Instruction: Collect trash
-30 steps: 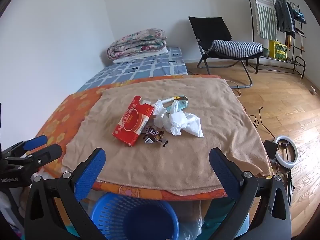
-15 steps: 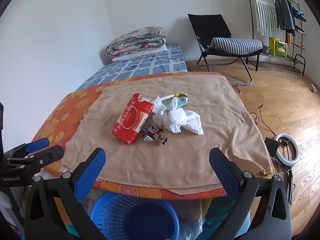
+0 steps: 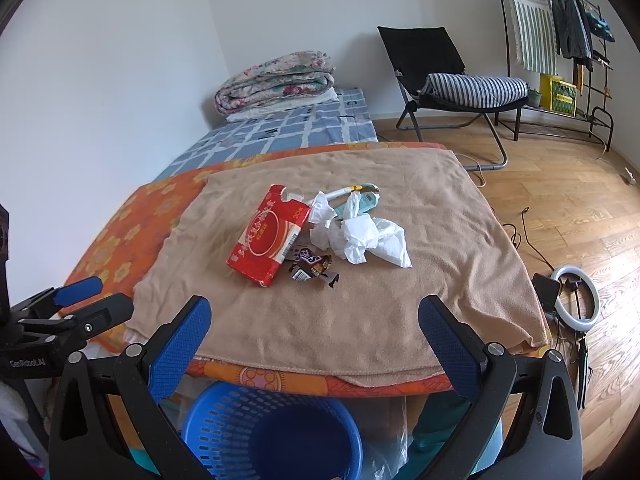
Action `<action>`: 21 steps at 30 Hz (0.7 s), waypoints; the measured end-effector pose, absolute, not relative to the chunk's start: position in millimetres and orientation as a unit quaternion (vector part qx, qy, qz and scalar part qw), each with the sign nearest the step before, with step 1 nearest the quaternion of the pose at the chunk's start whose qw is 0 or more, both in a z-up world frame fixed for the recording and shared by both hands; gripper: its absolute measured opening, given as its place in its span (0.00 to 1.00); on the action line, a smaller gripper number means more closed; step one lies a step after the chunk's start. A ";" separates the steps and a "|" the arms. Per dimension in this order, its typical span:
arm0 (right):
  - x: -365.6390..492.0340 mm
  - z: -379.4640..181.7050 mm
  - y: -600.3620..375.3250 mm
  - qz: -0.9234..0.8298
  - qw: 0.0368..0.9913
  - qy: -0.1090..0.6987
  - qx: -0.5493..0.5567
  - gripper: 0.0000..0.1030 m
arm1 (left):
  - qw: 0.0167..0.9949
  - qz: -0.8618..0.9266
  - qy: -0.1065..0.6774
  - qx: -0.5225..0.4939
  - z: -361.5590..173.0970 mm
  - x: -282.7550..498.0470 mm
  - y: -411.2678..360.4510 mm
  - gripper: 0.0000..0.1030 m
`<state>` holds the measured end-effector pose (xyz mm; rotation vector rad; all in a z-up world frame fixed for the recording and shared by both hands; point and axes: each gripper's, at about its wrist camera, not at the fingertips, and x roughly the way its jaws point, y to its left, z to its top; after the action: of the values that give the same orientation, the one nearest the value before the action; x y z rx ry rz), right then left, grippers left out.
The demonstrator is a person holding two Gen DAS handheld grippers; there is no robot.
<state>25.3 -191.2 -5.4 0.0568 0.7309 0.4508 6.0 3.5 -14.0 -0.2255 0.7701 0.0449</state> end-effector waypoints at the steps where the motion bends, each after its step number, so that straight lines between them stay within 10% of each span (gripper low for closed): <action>1: 25.2 -5.4 -191.7 0.219 0.909 0.354 0.028 1.00 | 0.921 0.022 0.374 -0.109 -14.3 4.9 3.4 1.00; 21: 24.7 -6.7 -192.6 0.219 0.906 0.360 0.033 1.00 | 0.920 0.022 0.375 -0.109 -14.3 4.3 4.7 1.00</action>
<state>24.7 -192.6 -6.7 0.0673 0.7433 0.4516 4.3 4.7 -14.3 -0.2238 0.7710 0.0452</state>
